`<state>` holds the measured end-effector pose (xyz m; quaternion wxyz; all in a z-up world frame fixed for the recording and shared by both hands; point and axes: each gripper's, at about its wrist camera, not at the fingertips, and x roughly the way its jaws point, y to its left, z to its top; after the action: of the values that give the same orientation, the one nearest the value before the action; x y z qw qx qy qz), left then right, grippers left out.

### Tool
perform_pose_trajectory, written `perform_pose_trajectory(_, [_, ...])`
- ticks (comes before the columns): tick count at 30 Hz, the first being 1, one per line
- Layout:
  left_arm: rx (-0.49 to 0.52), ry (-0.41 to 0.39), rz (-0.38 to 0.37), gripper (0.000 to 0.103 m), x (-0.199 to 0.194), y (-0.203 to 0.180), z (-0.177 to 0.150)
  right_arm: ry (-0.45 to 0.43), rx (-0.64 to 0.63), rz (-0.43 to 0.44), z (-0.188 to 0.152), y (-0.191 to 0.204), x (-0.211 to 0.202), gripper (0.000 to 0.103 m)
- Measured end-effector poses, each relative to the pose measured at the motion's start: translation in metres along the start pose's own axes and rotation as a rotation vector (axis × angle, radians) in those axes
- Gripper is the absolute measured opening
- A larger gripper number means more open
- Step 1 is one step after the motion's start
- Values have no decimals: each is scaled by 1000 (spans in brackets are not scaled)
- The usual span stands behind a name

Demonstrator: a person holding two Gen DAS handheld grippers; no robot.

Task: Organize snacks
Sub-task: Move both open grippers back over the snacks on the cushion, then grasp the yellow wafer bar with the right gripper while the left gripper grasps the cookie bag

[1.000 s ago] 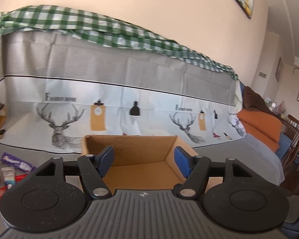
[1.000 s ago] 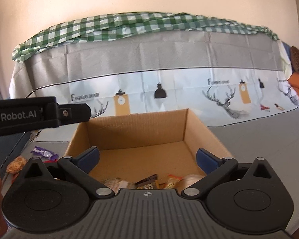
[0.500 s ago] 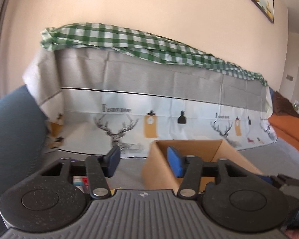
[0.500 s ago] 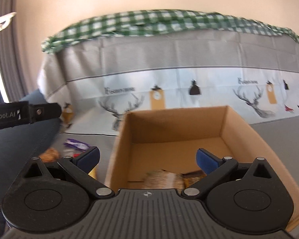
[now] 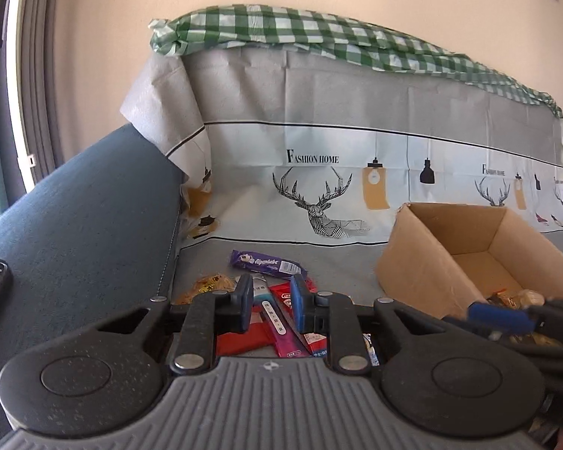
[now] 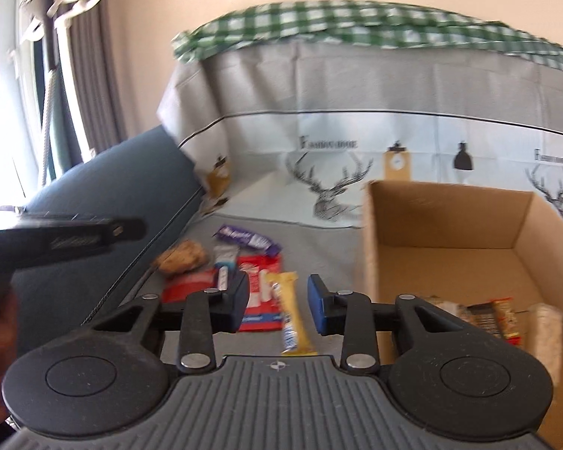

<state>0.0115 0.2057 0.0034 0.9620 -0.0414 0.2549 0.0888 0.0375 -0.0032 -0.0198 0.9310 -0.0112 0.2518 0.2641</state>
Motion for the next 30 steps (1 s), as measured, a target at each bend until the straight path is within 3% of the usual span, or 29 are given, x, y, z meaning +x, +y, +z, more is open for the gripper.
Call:
perform_pose_trajectory(7, [-91,40,43,23,33,15,3,59,-38,-24,-7,23,36,38])
perform_pose_trajectory(19, [11,91,122,27,84,22,-2,88,-50,-131,-21,21,100,58])
perform_pose_trajectory(22, [45,97,139,48,99,18,-3,81,-130,-167,-30,26,118,63])
perform_pose_trajectory(24, [81,104,152,62,111,13,-4,107,-82,-161,-29,21,128,63])
perform_pose_trajectory(27, [123,132,204,71,135,8,-6,119,-101,-180,-28,20,139,63])
perform_pose_trajectory(30, [111,202,242,73,163,13,-9,154,-78,-176,-27,15,148,64])
